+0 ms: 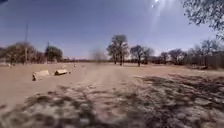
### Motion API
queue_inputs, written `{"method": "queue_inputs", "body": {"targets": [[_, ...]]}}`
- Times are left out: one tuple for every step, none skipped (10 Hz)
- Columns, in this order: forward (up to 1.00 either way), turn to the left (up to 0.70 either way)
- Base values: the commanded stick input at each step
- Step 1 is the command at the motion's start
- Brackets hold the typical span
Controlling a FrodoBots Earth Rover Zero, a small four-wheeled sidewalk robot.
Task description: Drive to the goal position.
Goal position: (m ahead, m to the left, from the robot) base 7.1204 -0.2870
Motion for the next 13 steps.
{"method": "queue_inputs", "body": {"targets": [[1.0, 0.0], [1.0, 0.0], [1.0, 0.0], [1.0, 0.0], [1.0, 0.0], [1.0, 0.0], [1.0, 0.0], [1.0, 0.0], [1.0, 0.0], [1.0, 0.0], [1.0, 0.0], [1.0, 0.0], [1.0, 0.0]]}}
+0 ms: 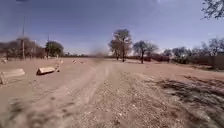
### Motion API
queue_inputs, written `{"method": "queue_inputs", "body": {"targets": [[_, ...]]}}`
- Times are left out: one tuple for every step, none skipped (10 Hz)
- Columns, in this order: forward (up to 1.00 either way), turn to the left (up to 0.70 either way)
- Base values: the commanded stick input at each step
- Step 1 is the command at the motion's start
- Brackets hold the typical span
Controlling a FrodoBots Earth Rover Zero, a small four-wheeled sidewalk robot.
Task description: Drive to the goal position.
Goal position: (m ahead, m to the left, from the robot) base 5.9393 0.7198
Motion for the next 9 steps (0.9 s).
{"method": "queue_inputs", "body": {"targets": [[1.0, 0.0], [1.0, 0.0], [1.0, 0.0], [1.0, 0.0], [1.0, 0.0], [1.0, 0.0], [1.0, 0.0], [1.0, 0.0], [1.0, 0.0]]}}
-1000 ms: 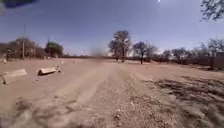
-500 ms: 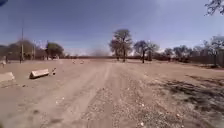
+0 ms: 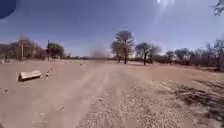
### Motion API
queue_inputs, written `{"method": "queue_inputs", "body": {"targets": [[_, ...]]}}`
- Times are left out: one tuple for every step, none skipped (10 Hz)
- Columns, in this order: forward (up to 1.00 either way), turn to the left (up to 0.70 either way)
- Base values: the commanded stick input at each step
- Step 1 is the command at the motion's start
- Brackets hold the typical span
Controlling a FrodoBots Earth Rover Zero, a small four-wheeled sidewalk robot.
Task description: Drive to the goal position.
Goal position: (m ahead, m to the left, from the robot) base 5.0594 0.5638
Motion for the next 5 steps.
{"method": "queue_inputs", "body": {"targets": [[1.0, 0.0], [1.0, 0.0], [1.0, 0.0], [1.0, 0.0], [1.0, 0.0]]}}
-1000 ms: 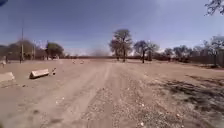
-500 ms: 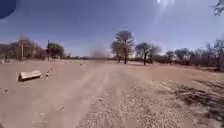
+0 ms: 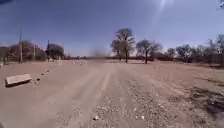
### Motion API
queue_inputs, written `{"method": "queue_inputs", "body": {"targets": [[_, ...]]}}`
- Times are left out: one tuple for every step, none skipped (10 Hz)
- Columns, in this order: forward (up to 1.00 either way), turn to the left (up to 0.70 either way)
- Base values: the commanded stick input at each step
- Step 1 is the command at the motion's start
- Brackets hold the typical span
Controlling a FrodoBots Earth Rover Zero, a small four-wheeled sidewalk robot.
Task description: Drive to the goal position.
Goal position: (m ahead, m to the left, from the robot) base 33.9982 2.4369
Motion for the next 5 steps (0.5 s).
{"method": "queue_inputs", "body": {"targets": [[1.0, 0.0], [1.0, 0.0], [1.0, 0.0], [1.0, 0.0], [1.0, 0.0]]}}
